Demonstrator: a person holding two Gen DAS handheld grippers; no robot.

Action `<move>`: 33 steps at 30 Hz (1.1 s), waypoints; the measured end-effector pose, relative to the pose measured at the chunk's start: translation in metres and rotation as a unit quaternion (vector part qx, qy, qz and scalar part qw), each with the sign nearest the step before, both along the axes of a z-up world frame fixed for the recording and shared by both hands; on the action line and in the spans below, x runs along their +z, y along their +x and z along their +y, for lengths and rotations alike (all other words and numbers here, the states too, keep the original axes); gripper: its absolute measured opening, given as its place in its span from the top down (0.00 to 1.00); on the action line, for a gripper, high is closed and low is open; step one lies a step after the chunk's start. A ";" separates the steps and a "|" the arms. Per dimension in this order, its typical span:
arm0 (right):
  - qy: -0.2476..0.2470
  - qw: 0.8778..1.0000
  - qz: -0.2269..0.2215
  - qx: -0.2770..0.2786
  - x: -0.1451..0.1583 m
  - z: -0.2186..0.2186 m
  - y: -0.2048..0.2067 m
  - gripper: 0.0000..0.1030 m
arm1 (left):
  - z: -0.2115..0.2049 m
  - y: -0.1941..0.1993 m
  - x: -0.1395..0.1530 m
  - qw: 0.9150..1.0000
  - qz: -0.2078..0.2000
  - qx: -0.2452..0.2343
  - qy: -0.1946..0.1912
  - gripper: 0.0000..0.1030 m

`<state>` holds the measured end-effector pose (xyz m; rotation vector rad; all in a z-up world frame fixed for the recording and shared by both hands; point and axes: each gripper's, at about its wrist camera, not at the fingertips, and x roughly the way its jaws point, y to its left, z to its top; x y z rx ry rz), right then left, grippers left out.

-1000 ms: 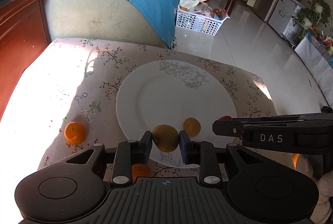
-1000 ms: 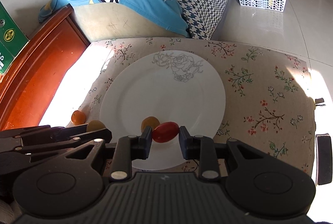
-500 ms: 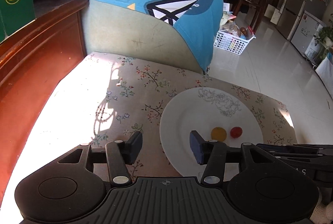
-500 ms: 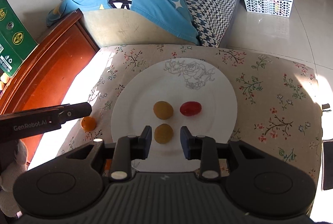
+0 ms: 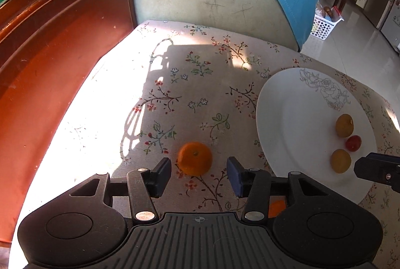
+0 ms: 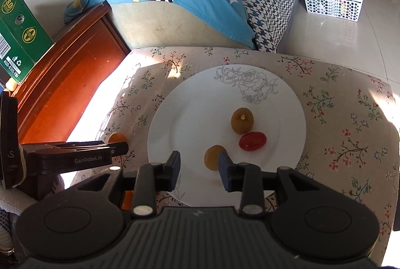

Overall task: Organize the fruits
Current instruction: 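Grasp an orange from the cluster with the left tool, then carry the orange onto the plate and open the left tool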

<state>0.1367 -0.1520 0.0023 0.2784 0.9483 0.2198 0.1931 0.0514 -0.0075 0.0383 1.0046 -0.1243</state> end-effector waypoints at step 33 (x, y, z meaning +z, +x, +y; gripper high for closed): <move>0.008 1.000 0.025 0.004 -0.008 -0.003 -0.005 0.60 | -0.020 0.011 0.004 0.998 -0.052 -0.005 -0.030 0.75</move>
